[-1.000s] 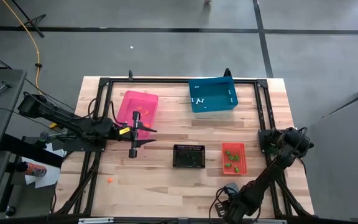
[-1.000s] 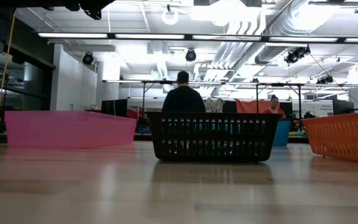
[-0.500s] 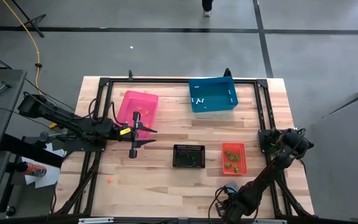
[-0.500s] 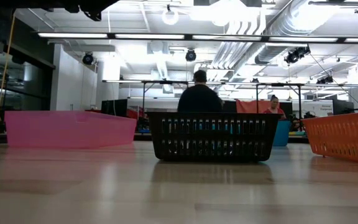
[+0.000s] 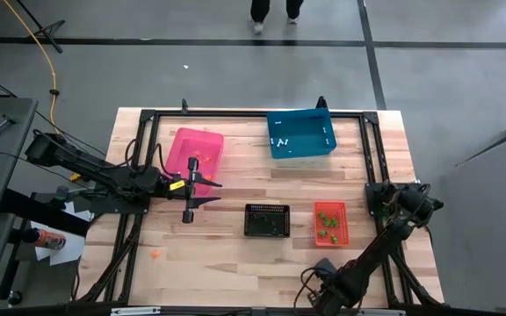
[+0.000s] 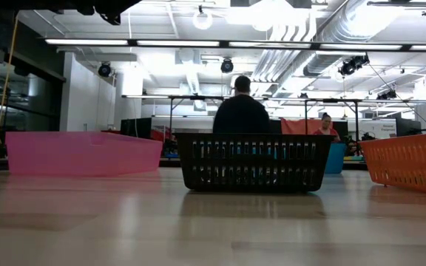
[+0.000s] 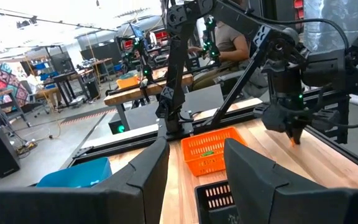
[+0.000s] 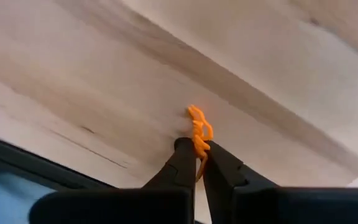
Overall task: Sort Halloween decoration
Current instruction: Put the orange spider toy into the pink bin
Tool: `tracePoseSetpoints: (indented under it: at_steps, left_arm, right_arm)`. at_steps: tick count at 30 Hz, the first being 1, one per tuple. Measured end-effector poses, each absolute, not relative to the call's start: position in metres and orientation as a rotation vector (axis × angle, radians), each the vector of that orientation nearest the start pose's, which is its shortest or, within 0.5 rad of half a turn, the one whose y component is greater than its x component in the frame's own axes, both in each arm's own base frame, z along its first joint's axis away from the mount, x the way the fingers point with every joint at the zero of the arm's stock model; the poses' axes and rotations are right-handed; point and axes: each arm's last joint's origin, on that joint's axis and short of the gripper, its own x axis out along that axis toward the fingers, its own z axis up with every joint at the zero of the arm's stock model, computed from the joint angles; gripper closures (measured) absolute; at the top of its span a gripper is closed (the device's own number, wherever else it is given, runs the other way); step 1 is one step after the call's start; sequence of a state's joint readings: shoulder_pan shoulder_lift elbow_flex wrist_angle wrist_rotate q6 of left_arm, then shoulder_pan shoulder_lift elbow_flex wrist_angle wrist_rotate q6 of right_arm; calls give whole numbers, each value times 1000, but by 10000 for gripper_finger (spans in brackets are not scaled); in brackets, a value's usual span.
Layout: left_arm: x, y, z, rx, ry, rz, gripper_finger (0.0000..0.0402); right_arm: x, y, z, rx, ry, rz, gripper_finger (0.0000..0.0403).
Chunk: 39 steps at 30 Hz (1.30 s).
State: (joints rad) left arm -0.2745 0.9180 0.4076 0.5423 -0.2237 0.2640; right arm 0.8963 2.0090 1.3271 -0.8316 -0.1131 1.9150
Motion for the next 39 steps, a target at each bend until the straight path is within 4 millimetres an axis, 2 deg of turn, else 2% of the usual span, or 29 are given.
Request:
tracePoseSetpoints:
  at_steps: [4, 7, 9, 17, 21, 24, 27, 30, 35, 39]
  left_arm:
    - [193, -48, 249, 256, -37, -44, 259]
    - [193, -47, 249, 255, -35, -26, 259]
    - [193, -47, 249, 255, -34, -16, 259]
    - [193, -47, 249, 255, -32, -14, 259]
    - [193, -47, 246, 243, -7, -18, 259]
    - [193, -47, 244, 220, 22, -21, 259]
    - [193, -47, 241, 224, 45, -24, 259]
    - [193, -47, 241, 225, 50, -24, 259]
    - [193, -44, 244, 217, 20, 30, 259]
    - [196, -38, 244, 221, 18, 66, 259]
  right_arm:
    - [223, 282, 157, 691, 1547, -702, 398]
    - [224, 277, 178, 663, 1476, -646, 400]
    - [227, 270, 181, 600, 1424, -636, 400]
    - [271, 231, 186, 367, 1292, -488, 402]
    - [289, 203, 199, 225, 1211, -459, 402]
    - [294, 181, 215, 135, 1177, -455, 402]
    - [287, 156, 231, 109, 1107, -461, 402]
    - [267, 130, 233, 161, 987, -473, 402]
    - [238, 89, 214, 258, 659, -370, 403]
    - [236, 55, 200, 256, 307, -244, 403]
